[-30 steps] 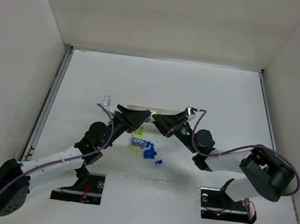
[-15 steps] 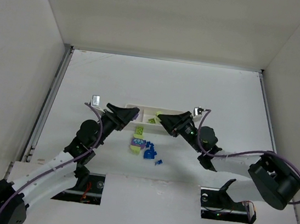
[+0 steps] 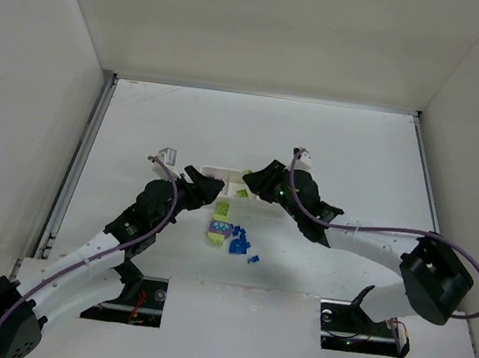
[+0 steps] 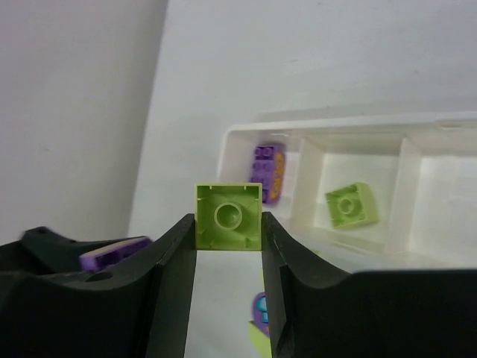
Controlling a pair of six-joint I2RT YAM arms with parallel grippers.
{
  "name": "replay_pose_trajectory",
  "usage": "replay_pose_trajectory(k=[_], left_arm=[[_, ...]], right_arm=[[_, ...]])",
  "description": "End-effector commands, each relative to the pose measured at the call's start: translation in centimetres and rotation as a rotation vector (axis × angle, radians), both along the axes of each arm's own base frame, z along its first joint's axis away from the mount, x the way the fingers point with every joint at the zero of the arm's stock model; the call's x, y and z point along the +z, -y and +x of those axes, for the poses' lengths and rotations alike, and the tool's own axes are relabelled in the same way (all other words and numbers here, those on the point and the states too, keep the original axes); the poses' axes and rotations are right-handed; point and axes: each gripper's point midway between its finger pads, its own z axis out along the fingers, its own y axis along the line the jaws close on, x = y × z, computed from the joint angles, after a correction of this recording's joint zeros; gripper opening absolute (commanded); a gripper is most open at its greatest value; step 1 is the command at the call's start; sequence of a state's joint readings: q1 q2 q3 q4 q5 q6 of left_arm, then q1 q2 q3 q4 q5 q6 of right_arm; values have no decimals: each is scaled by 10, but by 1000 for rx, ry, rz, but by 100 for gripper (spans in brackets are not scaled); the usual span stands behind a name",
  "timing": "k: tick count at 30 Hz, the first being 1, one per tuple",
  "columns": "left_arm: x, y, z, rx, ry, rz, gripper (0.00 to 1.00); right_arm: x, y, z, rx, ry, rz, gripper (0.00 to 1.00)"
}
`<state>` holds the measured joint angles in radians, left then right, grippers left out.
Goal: Sort the legos into containers by color
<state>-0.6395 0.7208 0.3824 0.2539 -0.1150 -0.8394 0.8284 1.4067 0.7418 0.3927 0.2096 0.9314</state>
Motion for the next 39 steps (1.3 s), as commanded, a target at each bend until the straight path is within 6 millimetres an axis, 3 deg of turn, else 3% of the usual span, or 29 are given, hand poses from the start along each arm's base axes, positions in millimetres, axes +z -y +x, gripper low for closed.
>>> replay_pose_trajectory(k=[1,7,14,18,24,30,39], left_arm=[[14,-6,10,34,50,72,44],[7,-6,19,48,31,131,45],[2,-9,32,78,20,218,45],[-4,-9,40,91,4,277,45],[-27,-5,55,90,-46,376,45],[-44,-1,72,94,-66,486,46],[-63,-5,84,113,-85,627,54]], right_arm=[[-20,-3,9,-3,0,-143,30],[-27,-14,19,4,-9,-159,34],[-13,-18,23,6,23,-148,57],[-3,-7,17,-8,45,-135,61],[14,18,-13,-28,107,-74,52],[15,34,-45,-31,134,-57,51],[-9,9,-87,110,137,-189,50]])
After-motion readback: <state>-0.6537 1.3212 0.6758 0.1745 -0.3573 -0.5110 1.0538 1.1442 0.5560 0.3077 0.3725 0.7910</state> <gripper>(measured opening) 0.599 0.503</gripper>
